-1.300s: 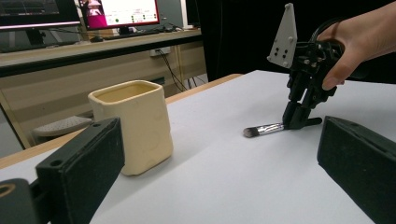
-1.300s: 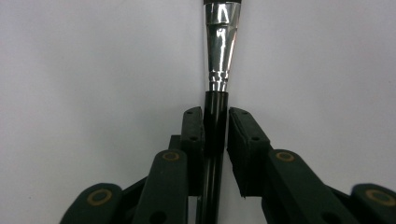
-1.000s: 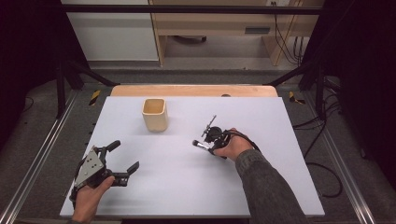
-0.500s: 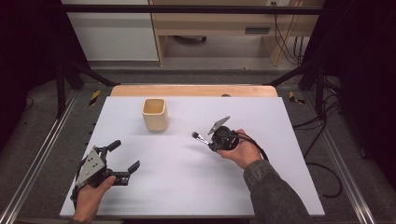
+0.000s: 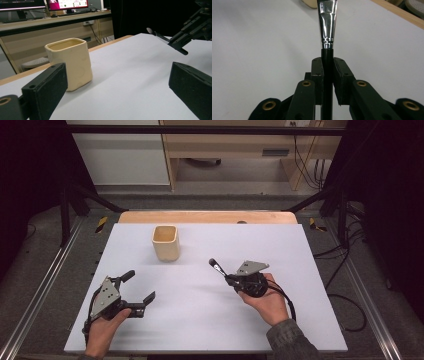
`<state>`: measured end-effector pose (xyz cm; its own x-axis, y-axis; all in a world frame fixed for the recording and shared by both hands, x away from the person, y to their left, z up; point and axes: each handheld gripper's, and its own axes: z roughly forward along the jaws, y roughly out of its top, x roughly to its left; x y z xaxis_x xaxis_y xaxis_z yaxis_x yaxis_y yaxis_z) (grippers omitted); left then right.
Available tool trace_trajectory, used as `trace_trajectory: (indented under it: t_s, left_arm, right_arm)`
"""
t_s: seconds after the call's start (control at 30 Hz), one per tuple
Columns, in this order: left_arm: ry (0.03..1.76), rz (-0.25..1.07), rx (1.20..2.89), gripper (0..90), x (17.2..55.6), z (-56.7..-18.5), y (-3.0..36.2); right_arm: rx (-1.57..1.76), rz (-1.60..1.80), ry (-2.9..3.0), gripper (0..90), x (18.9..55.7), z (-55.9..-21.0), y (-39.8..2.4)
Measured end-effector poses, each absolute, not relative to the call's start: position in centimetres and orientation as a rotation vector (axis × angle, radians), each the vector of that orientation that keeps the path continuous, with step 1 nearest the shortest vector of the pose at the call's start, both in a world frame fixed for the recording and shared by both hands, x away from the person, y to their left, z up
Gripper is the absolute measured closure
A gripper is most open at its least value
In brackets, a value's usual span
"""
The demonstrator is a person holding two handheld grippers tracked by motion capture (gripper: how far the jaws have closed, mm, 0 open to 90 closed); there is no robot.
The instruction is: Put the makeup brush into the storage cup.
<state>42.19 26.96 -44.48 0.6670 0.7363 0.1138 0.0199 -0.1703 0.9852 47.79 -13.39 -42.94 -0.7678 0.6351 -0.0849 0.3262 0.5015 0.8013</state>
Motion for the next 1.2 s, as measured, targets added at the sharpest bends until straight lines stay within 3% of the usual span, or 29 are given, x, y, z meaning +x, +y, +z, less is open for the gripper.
trace_trajectory:
  t_s: [0.43, 1.2]
  left_arm:
    - [0.649, 0.691, 1.622, 2.5, 41.1, -44.1, 24.7]
    - [0.685, 0.679, 1.555, 2.2, 40.4, -42.8, 22.4]
  right_arm:
    - [0.860, 1.403, 2.168, 79.4, 46.9, -43.4, -14.6]
    - [0.758, 1.472, 2.094, 79.3, 45.3, -44.1, -9.8]
